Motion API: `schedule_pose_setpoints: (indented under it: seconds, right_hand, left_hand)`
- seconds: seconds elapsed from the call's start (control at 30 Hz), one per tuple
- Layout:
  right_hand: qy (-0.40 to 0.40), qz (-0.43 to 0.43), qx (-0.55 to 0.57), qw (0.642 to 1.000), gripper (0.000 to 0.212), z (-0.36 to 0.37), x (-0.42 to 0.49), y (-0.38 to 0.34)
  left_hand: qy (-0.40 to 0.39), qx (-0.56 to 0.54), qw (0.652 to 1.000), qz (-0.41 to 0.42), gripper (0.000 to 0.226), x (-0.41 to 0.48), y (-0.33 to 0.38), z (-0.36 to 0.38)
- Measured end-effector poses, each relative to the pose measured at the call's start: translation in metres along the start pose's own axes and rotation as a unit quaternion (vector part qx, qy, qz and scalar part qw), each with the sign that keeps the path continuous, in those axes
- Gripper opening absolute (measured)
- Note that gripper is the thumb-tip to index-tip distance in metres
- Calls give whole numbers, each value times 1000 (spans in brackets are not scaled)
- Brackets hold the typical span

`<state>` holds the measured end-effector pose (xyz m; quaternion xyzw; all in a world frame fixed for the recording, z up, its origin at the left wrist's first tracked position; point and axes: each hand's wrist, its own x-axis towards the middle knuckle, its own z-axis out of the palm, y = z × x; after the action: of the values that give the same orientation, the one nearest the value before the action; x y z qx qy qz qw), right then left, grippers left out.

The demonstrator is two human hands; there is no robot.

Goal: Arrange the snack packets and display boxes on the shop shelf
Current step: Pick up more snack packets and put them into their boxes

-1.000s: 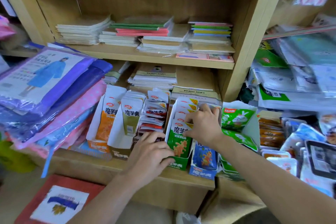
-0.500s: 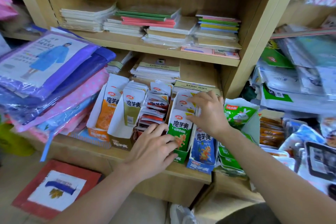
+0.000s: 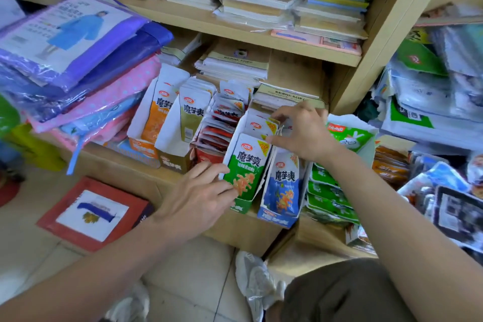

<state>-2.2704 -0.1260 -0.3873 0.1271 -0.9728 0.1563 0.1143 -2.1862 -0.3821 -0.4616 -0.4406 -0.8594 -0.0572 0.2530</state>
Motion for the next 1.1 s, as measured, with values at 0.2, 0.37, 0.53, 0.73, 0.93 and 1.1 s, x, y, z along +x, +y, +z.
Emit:
schedule_pose_setpoints:
  seconds: [0.2, 0.37, 0.53, 0.73, 0.93, 1.1]
  right_hand:
    - [-2, -52, 99, 994, 48, -3, 0, -17]
    - [-12, -53, 239, 970, 25, -5, -18, -24]
    - [1, -17, 281, 960, 30, -4, -32, -29]
    - [-12, -21, 321, 947, 31, -11, -46, -40]
    - [-29, -8, 338, 941, 37, -12, -56, -35]
    - [-51, 5, 339, 939, 62, -11, -59, -35]
  left_hand:
    - [-10, 4, 1000, 9, 9, -19, 8, 6]
    - [-54, -5, 998, -25, 35, -29, 26, 5]
    - [-107, -57, 990, -71, 44, -29, 32, 2]
    - [-150, -64, 981, -108, 54, -32, 39, 0]
    - [-175, -64, 974, -132, 85, -22, 42, -1]
    - [-161, -116, 969, -147, 88, -14, 37, -7]
